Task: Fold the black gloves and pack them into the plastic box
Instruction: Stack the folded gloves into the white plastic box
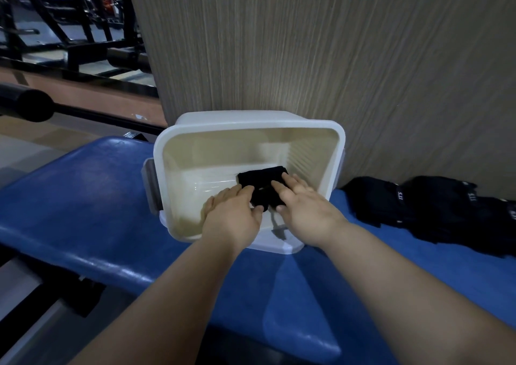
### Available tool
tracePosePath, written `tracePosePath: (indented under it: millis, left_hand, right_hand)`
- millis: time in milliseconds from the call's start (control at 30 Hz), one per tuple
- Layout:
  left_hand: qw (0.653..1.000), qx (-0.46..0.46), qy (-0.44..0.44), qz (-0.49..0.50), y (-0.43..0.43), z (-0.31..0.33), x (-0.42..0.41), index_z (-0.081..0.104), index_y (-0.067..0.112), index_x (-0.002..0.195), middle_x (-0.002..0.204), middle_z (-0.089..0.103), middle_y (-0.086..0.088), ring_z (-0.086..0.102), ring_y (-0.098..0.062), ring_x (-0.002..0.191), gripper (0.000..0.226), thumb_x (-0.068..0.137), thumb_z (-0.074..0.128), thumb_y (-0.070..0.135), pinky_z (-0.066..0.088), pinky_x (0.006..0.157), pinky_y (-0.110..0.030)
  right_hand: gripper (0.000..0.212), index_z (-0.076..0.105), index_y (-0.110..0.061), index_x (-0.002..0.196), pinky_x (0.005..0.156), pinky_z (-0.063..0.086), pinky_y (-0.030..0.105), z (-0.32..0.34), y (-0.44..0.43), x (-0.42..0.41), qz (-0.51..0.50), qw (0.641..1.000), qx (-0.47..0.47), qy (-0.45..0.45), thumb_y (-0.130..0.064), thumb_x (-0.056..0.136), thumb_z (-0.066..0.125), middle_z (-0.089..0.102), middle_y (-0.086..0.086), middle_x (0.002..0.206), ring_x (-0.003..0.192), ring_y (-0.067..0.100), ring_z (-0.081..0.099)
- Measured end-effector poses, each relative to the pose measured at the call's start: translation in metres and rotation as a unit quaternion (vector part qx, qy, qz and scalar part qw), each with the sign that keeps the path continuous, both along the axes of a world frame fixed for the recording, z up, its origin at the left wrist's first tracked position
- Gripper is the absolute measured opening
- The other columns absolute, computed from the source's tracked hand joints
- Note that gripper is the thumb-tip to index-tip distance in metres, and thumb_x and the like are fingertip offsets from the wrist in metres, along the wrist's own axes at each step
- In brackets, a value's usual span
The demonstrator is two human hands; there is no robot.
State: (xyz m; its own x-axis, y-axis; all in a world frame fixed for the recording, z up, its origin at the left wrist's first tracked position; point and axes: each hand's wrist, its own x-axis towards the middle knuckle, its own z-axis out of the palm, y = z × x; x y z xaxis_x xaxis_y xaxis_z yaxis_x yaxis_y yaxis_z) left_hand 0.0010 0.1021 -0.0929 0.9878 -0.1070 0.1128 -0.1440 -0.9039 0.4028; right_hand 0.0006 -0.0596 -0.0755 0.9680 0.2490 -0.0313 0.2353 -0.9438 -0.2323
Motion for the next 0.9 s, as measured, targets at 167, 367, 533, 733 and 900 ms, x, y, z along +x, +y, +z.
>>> tracePosePath:
  millis: [167,367,533,733,900]
  left_hand:
    - [0.998,-0.027,-0.048,-0.014,-0.014,-0.004,-0.025,0.034,0.022,0.146,0.155,0.03,0.0,0.024,-0.02,0.142,0.055,0.096,0.044,0.043,0.02,0.117,-0.036]
    - [0.995,-0.051,-0.082,-0.041,-0.048,-0.003,-0.05,0.041,0.023,0.141,0.143,0.039,0.004,0.028,-0.02,0.13,0.05,0.095,0.048,0.04,0.024,0.109,-0.029]
    - [0.988,-0.097,-0.035,-0.114,-0.096,-0.01,-0.069,0.043,0.026,0.138,0.137,0.04,0.009,0.026,-0.012,0.126,0.045,0.095,0.049,0.039,0.018,0.105,-0.019]
    - [0.979,-0.149,0.066,-0.121,-0.153,-0.019,-0.059,0.048,0.023,0.134,0.131,0.049,0.005,0.034,-0.015,0.127,0.04,0.097,0.046,0.037,0.029,0.103,-0.023]
    - [0.96,-0.242,0.122,-0.066,-0.19,-0.008,-0.031,0.049,0.018,0.133,0.129,0.055,0.0,0.05,-0.018,0.117,0.04,0.099,0.045,0.039,0.039,0.091,-0.026]
  right_hand:
    - [0.047,0.027,-0.028,0.149,0.116,0.021,0.031,0.01,-0.026,-0.041,0.007,0.997,0.058,-0.056,-0.031,0.103,0.035,0.015,-0.007,0.16,0.146,0.012,0.012]
    - [0.042,0.042,-0.026,0.142,0.113,0.028,0.026,-0.005,-0.086,-0.09,-0.057,0.993,0.052,-0.085,-0.032,0.101,0.041,0.032,-0.007,0.151,0.14,0.01,0.027]
    - [0.045,0.036,-0.024,0.145,0.108,0.027,0.022,-0.02,-0.131,-0.111,-0.143,0.982,0.087,-0.089,-0.033,0.101,0.04,0.032,-0.009,0.151,0.139,0.01,0.028]
    - [0.054,0.022,-0.027,0.15,0.105,0.035,0.031,-0.024,-0.153,-0.106,-0.203,0.965,0.137,-0.092,-0.033,0.1,0.041,0.037,-0.004,0.146,0.135,0.016,0.03]
    - [0.062,0.009,-0.029,0.153,0.105,0.035,0.033,-0.024,-0.165,-0.097,-0.207,0.968,0.131,-0.053,-0.032,0.1,0.04,0.037,0.001,0.143,0.132,0.021,0.032]
